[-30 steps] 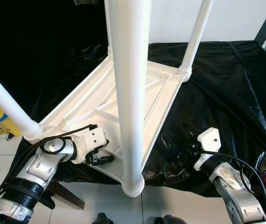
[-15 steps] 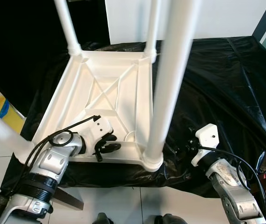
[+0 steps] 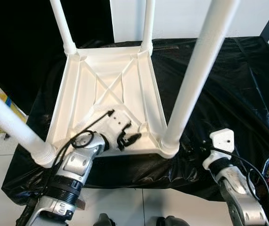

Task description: Building children table

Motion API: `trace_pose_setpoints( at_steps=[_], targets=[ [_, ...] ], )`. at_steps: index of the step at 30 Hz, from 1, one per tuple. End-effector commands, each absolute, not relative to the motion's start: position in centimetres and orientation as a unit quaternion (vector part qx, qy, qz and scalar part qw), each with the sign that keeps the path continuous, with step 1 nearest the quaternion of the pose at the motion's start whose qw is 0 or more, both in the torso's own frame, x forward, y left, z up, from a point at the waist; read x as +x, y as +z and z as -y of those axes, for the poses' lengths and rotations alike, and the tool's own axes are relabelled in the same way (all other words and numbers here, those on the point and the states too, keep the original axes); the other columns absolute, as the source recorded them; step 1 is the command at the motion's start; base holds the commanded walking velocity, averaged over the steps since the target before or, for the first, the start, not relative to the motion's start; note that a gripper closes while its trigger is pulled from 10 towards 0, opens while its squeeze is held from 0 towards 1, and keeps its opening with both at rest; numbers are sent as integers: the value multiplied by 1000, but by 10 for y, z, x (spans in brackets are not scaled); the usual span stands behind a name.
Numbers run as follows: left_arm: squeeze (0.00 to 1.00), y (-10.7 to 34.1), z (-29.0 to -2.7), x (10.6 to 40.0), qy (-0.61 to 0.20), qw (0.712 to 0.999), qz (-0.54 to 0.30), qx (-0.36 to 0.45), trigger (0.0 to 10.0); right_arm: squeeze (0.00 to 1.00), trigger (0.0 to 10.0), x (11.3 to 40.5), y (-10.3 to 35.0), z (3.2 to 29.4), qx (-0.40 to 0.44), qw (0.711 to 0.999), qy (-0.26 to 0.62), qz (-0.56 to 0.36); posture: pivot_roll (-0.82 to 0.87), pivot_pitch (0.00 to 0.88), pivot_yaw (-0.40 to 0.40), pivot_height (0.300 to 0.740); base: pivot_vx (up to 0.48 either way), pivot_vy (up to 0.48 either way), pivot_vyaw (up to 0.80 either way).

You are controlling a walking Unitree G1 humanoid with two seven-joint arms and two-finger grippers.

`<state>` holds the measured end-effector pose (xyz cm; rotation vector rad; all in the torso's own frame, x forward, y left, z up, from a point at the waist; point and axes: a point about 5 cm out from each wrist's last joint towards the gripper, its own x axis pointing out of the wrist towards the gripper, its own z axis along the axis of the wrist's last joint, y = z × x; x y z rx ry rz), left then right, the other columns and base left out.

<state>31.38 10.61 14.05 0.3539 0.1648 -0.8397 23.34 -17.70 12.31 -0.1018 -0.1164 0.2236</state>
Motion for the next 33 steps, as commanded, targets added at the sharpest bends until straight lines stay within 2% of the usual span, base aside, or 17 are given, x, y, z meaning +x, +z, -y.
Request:
trace_pose_setpoints(
  at_steps=[1,6,10,19,25,33],
  targets=[
    [0,149,-111,315,-393,900,-58,178,10000,0,10000,229,126,181,-51,991,106,65,-5,111,9,740,0,0,0],
    [0,160,-121,314,-394,907,-35,144,10000,0,10000,217,124,191,-47,992,99,59,-21,116,13,740,0,0,0],
    [0,168,-124,305,-413,900,-10,139,10000,0,10000,211,124,190,-59,990,118,58,-23,116,10,740,0,0,0],
    [0,177,-127,284,-434,891,19,132,10000,0,10000,192,121,183,-88,974,207,38,-34,116,-3,740,0,0,0],
    [0,175,-123,267,-425,899,23,108,10000,0,10000,202,129,174,-94,960,261,47,-12,124,-17,740,0,0,0],
    [0,170,-125,259,-413,906,5,90,10000,0,10000,219,126,161,-76,953,289,49,16,129,-27,740,0,0,0]
  ],
)
